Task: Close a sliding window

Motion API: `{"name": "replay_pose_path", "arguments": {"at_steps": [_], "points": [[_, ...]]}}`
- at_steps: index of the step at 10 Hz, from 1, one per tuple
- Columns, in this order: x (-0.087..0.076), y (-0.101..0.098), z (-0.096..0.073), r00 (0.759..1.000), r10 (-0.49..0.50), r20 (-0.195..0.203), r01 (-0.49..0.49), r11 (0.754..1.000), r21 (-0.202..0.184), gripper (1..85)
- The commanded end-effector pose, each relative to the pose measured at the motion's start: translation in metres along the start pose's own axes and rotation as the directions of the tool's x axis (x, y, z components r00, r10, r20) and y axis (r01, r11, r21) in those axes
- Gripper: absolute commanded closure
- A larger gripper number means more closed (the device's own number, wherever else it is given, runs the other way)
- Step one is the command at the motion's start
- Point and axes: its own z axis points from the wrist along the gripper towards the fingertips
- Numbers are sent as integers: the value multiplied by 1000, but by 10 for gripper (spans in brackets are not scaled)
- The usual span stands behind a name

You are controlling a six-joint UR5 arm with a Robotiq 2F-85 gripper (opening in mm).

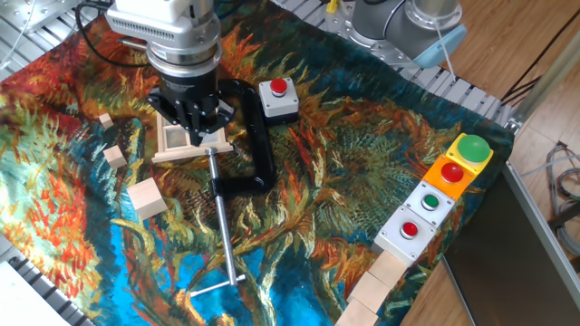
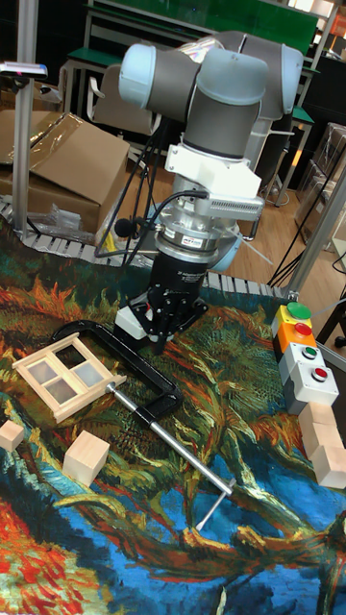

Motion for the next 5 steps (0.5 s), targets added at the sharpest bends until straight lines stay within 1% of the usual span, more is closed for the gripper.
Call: {"name": "replay_pose_path", "arguments": {"at_steps": [1, 2, 3, 4, 5], "points": [[-13, 19, -11, 1000, 12, 16, -11, 999, -36, 843], [-12, 18, -11, 1000, -1, 15, 2, 1000, -31, 843], [-9, 13, -10, 998, -57, 5, 57, 998, -9, 843], [-11, 17, -10, 997, -76, 13, 76, 997, -25, 843], [-13, 18, -11, 997, -71, 20, 72, 997, -30, 843]]}}
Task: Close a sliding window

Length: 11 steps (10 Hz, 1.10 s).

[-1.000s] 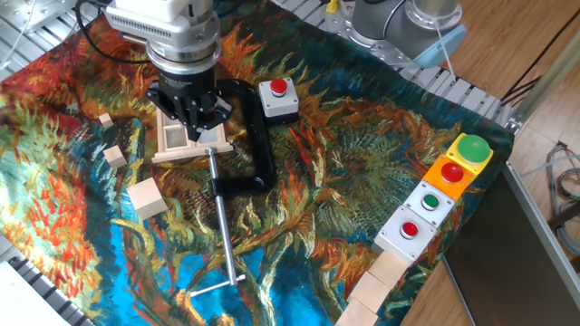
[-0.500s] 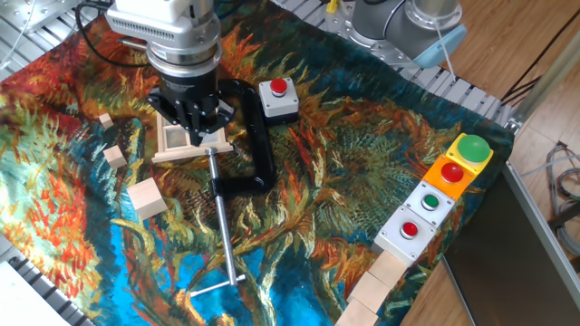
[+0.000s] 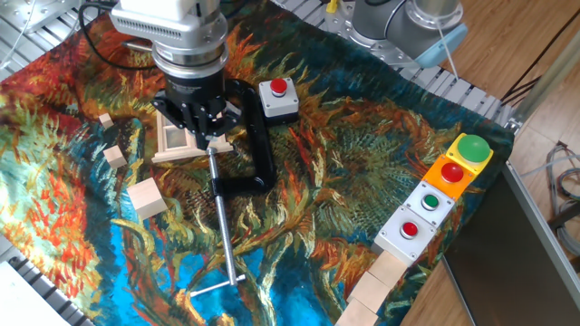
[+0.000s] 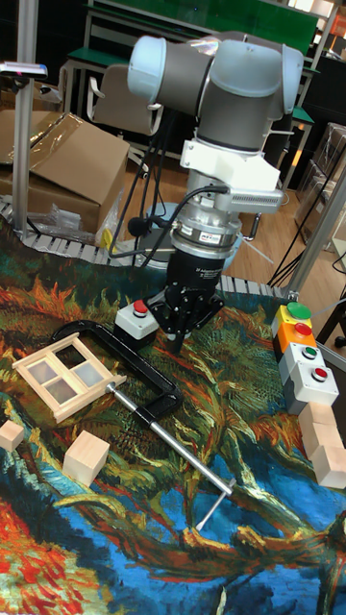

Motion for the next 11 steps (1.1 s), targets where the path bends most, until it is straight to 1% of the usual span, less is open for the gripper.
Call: {"name": "replay_pose_path", "arguments": {"at_steps": [1, 2, 3, 4, 5, 6, 7, 8, 9, 10, 11], "points": [[3, -2, -3, 999, -41, -16, 41, 999, 13, 843], [15, -6, -3, 997, -51, -62, 52, 998, 22, 843], [26, -13, 2, 993, -67, -102, 70, 997, 28, 843], [32, -21, 13, 988, -97, -122, 103, 994, 36, 843], [29, -26, 26, 989, -107, -106, 111, 993, 35, 843], [32, -38, 36, 986, -131, -103, 137, 989, 49, 843], [34, -44, 44, 985, -148, -87, 152, 987, 47, 843], [29, -39, 44, 986, -157, -64, 159, 987, 27, 843], [27, -39, 44, 986, -154, -56, 156, 987, 29, 843], [33, -45, 44, 986, -145, -82, 150, 987, 52, 843], [33, -45, 44, 989, -125, -84, 130, 990, 52, 843]]}}
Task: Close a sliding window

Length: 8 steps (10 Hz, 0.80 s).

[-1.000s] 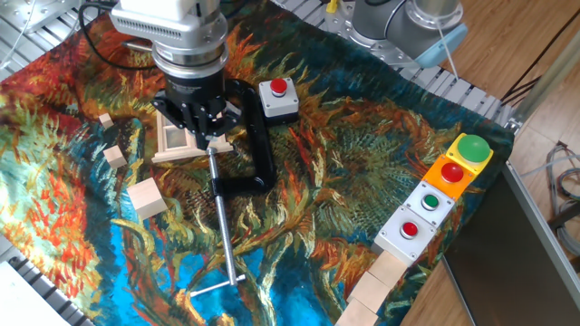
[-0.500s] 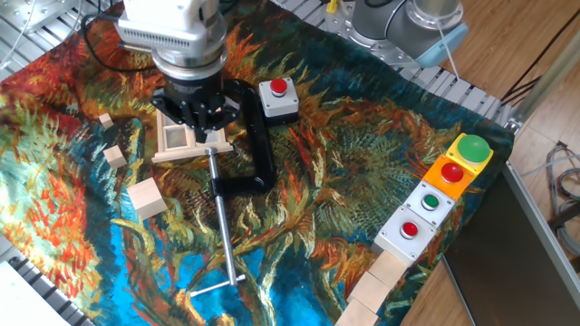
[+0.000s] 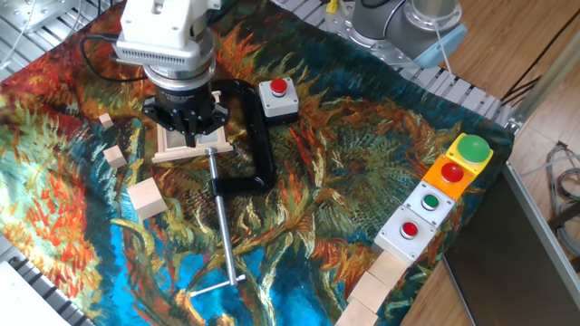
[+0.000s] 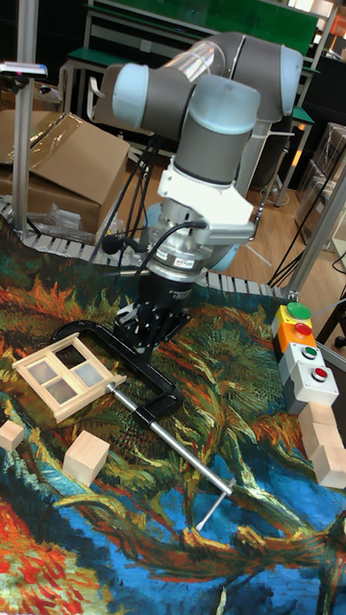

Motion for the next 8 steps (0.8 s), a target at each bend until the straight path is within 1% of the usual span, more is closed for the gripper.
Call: {"name": "replay_pose_path", "arguments": {"at_steps": [1, 2, 3, 4, 5, 6, 7, 8], "points": [[-1, 3, 4, 999, 50, 13, -49, 998, -27, 843], [-4, 3, 4, 998, 57, 24, -56, 998, -27, 843], [-4, 5, 13, 998, 56, 7, -55, 998, -29, 843], [4, 5, 25, 998, 59, -19, -60, 997, -45, 843], [21, 3, 35, 997, 58, -45, -61, 996, -62, 843], [34, 4, 39, 997, 48, -69, -53, 995, -84, 843], [39, 9, 38, 995, 41, -86, -50, 993, -104, 843], [40, 9, 38, 995, 30, -91, -40, 994, -105, 843]]}}
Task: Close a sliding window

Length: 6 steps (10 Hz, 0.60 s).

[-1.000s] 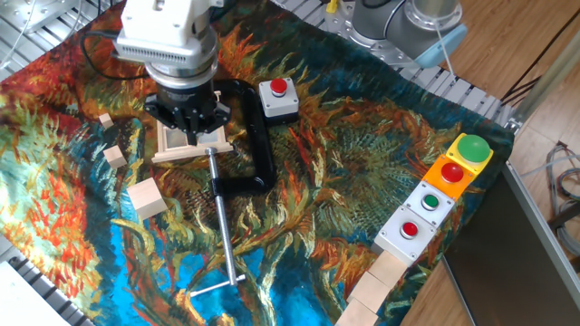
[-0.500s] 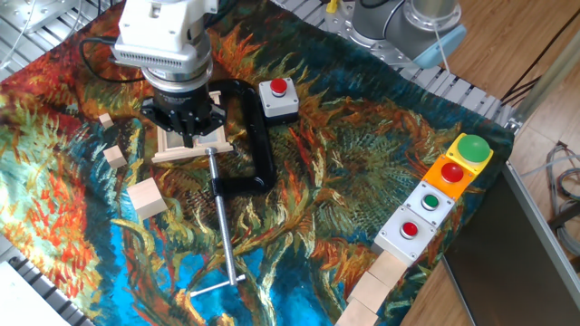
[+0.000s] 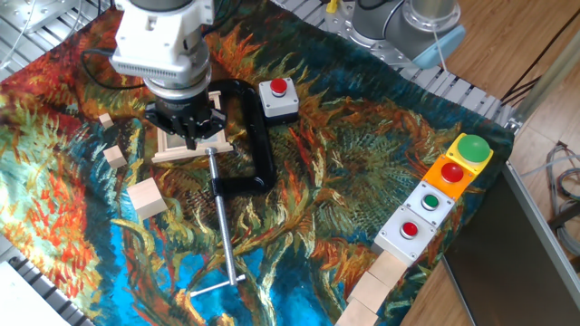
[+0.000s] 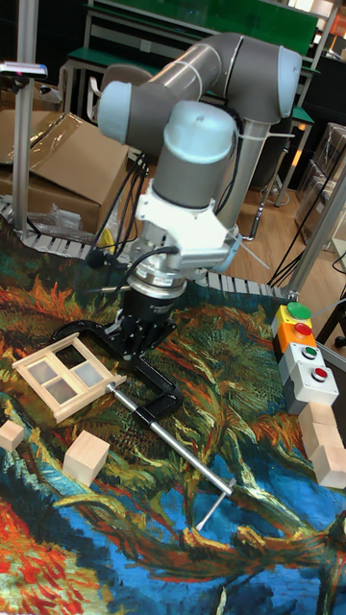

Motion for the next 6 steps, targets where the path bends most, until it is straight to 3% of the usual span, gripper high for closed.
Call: {"name": "replay_pose_path", "arguments": {"at_steps": [1, 2, 4, 6], "points": [[12, 1, 8, 1000, -12, -22, 11, 1000, -27, 843], [9, -10, 8, 999, -30, -11, 30, 999, 15, 843], [0, -2, 19, 1000, -21, -11, 21, 1000, 11, 843], [17, -9, 40, 999, -33, -16, 33, 999, 10, 843]]}}
